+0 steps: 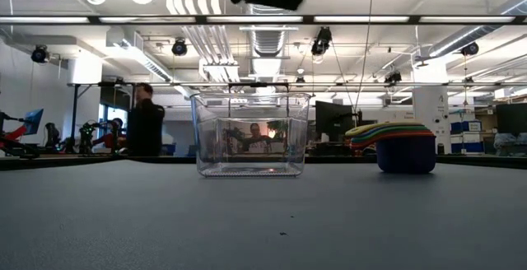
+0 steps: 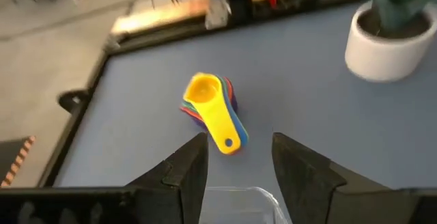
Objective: Nest measuring cups in basket
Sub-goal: Put the stack of measuring cups into the transparent bin
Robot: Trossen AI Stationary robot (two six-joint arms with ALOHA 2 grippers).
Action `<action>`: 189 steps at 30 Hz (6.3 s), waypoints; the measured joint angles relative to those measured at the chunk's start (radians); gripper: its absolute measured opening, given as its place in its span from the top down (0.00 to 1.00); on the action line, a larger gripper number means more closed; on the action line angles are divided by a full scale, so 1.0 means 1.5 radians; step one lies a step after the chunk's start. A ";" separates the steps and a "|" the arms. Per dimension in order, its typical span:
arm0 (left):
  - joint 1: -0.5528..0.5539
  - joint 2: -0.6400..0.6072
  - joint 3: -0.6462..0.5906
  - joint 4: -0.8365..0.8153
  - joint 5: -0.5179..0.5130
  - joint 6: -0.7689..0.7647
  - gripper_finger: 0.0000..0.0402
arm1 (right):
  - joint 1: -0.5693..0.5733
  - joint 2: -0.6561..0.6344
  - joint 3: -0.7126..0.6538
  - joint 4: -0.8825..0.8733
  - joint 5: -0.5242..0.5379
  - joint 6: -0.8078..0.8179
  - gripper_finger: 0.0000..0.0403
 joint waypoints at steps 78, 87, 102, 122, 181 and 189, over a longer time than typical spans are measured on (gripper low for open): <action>0.002 -0.598 -0.426 0.235 -0.174 0.112 0.64 | 0.039 0.555 0.246 -0.459 0.052 0.309 0.32; 0.002 -0.598 -0.426 0.235 -0.174 0.113 0.64 | 0.039 0.636 0.244 -0.459 0.051 0.299 0.25; 0.002 -0.598 -0.426 0.232 -0.174 0.115 0.64 | 0.039 0.706 0.241 -0.463 0.051 0.308 0.32; 0.001 -0.598 -0.426 0.228 -0.174 0.118 0.64 | 0.039 0.710 0.209 -0.443 0.053 0.343 0.36; 0.002 -0.598 -0.425 0.229 -0.174 0.118 0.64 | 0.019 0.709 0.161 -0.365 0.074 0.281 0.50; 0.001 -0.598 -0.425 0.229 -0.173 0.118 0.64 | 0.016 0.710 0.161 -0.363 0.074 0.272 0.68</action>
